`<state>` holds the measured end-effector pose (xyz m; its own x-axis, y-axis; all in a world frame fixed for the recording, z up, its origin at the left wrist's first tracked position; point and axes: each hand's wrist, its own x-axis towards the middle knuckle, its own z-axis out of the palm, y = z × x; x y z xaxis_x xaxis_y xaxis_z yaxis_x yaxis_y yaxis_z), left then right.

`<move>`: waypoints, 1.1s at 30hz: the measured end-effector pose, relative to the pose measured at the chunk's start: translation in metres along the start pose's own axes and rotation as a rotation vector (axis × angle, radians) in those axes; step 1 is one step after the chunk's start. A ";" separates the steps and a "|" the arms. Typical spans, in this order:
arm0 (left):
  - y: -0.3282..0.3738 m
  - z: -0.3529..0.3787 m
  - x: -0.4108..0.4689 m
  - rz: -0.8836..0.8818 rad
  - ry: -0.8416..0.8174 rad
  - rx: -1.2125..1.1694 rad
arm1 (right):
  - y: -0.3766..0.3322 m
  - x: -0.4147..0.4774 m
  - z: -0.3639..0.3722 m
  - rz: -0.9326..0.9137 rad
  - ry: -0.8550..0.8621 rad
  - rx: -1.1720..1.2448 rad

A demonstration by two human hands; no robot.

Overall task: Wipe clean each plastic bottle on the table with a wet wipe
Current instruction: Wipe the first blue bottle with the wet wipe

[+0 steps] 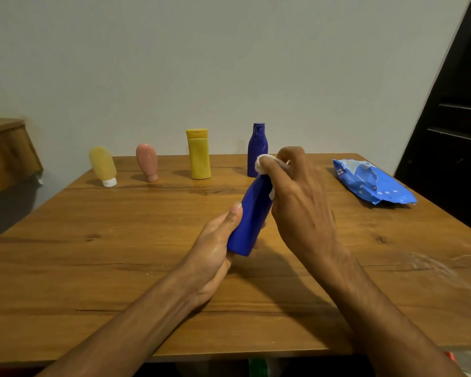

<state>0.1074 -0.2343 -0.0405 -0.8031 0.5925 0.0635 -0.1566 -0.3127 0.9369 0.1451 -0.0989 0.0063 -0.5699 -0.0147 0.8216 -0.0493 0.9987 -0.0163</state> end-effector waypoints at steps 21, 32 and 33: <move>0.008 -0.001 -0.004 -0.199 -0.138 -0.384 | 0.007 -0.002 0.011 0.182 0.174 0.535; 0.017 -0.008 0.001 -0.125 -0.105 -0.417 | 0.006 -0.006 0.009 0.097 -0.032 0.680; 0.015 -0.008 0.000 -0.145 -0.122 -0.418 | 0.007 -0.004 0.009 0.138 0.017 0.701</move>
<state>0.1006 -0.2445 -0.0293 -0.6860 0.7276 0.0053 -0.5010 -0.4777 0.7216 0.1398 -0.0926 -0.0018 -0.5965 0.1162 0.7942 -0.4965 0.7240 -0.4789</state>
